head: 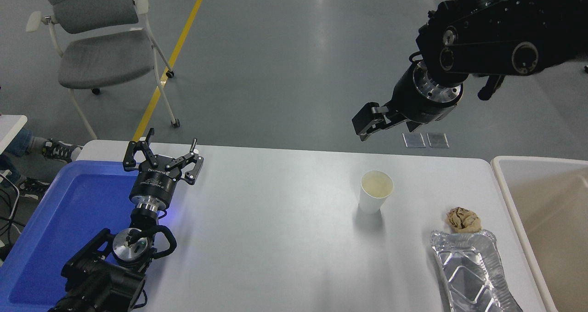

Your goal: Pick up paper cup place in dustbin

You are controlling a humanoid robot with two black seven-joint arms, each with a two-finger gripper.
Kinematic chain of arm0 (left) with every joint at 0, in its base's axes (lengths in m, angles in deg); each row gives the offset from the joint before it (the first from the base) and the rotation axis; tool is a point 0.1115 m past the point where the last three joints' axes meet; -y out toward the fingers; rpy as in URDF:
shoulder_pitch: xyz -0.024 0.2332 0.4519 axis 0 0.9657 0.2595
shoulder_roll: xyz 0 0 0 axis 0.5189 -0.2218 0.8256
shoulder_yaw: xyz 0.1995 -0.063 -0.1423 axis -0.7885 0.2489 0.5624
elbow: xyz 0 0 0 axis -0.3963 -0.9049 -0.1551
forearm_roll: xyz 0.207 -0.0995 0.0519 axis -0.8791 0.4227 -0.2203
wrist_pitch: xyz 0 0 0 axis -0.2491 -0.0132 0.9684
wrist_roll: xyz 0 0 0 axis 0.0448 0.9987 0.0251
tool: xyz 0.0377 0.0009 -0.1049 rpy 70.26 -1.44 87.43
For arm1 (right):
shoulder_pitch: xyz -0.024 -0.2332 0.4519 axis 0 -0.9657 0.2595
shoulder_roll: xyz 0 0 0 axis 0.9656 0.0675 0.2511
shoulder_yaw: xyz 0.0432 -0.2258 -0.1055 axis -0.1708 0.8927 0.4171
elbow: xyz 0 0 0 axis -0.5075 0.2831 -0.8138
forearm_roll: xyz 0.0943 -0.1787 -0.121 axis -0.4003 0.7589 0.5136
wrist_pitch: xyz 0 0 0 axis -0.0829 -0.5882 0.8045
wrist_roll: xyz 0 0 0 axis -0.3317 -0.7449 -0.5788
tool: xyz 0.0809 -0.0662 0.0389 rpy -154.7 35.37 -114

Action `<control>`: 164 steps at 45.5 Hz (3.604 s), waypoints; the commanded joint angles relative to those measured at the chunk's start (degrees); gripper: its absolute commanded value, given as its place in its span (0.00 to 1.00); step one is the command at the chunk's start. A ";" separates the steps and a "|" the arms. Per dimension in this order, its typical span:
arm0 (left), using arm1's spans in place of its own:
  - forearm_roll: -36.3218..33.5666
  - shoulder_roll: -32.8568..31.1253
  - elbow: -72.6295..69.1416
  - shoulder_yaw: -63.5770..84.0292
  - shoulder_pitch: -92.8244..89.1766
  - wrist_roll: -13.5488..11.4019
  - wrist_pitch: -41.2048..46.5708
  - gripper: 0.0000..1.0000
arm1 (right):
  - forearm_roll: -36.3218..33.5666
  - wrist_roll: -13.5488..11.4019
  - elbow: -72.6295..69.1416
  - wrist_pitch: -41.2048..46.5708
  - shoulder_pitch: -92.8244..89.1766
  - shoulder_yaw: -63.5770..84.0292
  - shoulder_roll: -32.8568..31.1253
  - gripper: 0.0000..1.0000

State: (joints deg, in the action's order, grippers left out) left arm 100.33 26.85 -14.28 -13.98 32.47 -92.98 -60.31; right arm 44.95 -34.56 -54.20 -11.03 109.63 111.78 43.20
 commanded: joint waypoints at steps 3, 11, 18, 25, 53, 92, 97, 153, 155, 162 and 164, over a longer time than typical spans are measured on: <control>-0.03 0.00 0.00 0.00 0.00 0.00 -0.09 0.99 | -5.26 -3.49 9.18 3.96 -6.04 1.57 1.86 1.00; 0.06 0.00 0.00 0.00 0.00 0.00 0.00 0.99 | -2.81 -3.23 8.83 9.15 -5.61 5.00 0.02 1.00; 0.06 0.00 0.00 0.00 0.00 0.00 0.00 0.99 | 1.07 -3.05 9.53 9.15 -7.53 2.72 0.89 1.00; 0.06 0.00 0.00 0.00 0.00 0.00 0.00 0.99 | 1.51 -3.05 11.90 7.31 -11.31 2.01 3.62 1.00; -0.03 0.00 0.00 0.00 0.00 0.00 -0.09 0.99 | 6.78 -3.31 24.91 -4.56 -31.27 -1.85 4.06 1.00; -0.03 0.00 0.00 0.00 0.00 0.00 0.00 0.99 | 11.79 -3.23 33.18 -13.44 -45.59 -5.46 5.29 1.00; 0.06 0.00 0.00 0.00 0.00 0.00 -0.08 0.99 | 12.67 -3.23 34.06 -14.23 -46.65 -5.55 5.38 0.96; -0.03 0.00 0.00 0.00 0.00 0.00 0.00 0.99 | 15.13 -2.70 24.66 -8.43 -34.45 -5.64 -1.73 0.00; -0.03 0.00 0.00 0.00 0.00 0.00 0.00 0.99 | 15.13 -2.70 22.82 -7.38 -32.07 -5.55 -3.14 0.00; -0.03 0.00 0.00 0.00 0.00 0.00 0.00 0.99 | 15.22 -2.79 15.35 -3.60 -22.23 -5.02 -8.06 0.00; 0.06 0.00 0.00 0.00 0.00 0.00 -0.08 0.99 | 15.31 -2.87 13.15 -2.89 -19.16 -4.85 -9.38 0.00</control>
State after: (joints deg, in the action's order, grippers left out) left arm 100.35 26.85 -14.28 -13.98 32.46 -92.98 -60.31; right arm 60.23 -37.30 -30.93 -18.77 76.81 106.33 40.45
